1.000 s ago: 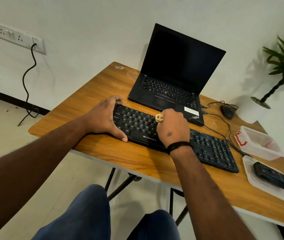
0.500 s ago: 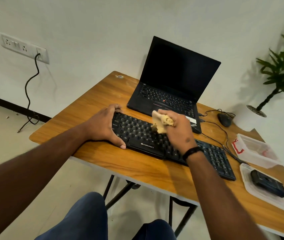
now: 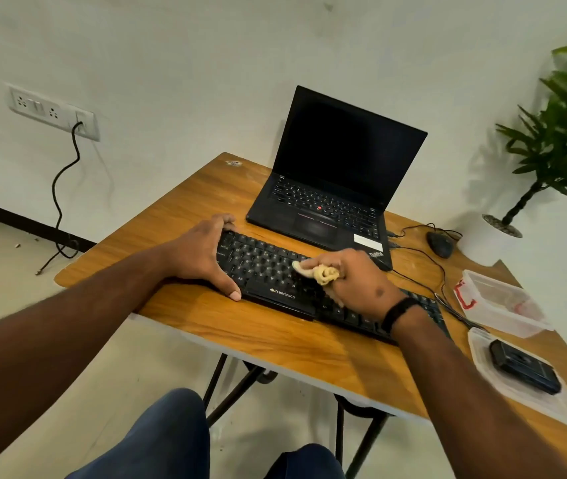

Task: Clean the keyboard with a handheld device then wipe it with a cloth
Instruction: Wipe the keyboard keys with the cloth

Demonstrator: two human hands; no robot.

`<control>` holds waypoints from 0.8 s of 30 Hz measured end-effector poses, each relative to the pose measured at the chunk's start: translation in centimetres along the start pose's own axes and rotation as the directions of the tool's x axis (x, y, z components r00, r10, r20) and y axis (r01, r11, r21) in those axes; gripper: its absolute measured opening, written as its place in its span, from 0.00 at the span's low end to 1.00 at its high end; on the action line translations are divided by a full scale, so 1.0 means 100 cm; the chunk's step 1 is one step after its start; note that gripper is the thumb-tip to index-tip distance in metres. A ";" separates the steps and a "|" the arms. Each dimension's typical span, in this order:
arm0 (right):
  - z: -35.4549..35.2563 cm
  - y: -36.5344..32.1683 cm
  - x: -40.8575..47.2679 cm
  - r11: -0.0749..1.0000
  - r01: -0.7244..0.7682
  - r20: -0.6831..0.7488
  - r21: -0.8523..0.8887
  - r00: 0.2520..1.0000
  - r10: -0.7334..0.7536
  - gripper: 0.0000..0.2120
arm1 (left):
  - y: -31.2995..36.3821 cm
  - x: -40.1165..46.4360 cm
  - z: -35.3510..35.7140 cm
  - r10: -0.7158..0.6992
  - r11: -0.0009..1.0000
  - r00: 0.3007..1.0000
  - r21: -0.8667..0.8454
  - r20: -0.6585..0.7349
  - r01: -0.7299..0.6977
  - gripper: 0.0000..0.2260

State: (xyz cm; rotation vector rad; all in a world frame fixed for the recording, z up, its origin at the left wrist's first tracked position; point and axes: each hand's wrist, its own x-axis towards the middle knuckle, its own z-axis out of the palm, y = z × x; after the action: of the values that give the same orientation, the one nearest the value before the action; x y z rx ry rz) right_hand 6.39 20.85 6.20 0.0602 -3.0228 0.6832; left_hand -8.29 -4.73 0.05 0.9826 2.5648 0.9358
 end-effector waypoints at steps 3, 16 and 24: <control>0.008 -0.002 0.020 0.998 -0.059 -0.172 -0.006 0.983 0.057 0.26 | 0.027 0.007 0.000 0.077 0.988 0.997 0.135 0.019 -0.079 0.69; 0.009 0.001 0.001 1.000 -0.013 0.036 0.021 0.999 0.012 0.26 | 0.049 0.030 0.029 0.183 0.937 0.973 0.275 0.140 -0.215 0.60; 0.061 -0.037 0.038 0.982 -0.132 -0.273 -0.131 0.958 0.092 0.12 | 0.055 0.027 0.027 0.188 0.944 0.976 0.253 0.112 -0.211 0.55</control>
State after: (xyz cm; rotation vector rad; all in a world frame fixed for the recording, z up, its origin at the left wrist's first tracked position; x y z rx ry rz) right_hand 2.55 14.76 2.52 -0.1949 -2.8207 0.4296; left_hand -6.32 1.52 1.53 1.3467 2.5971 0.5877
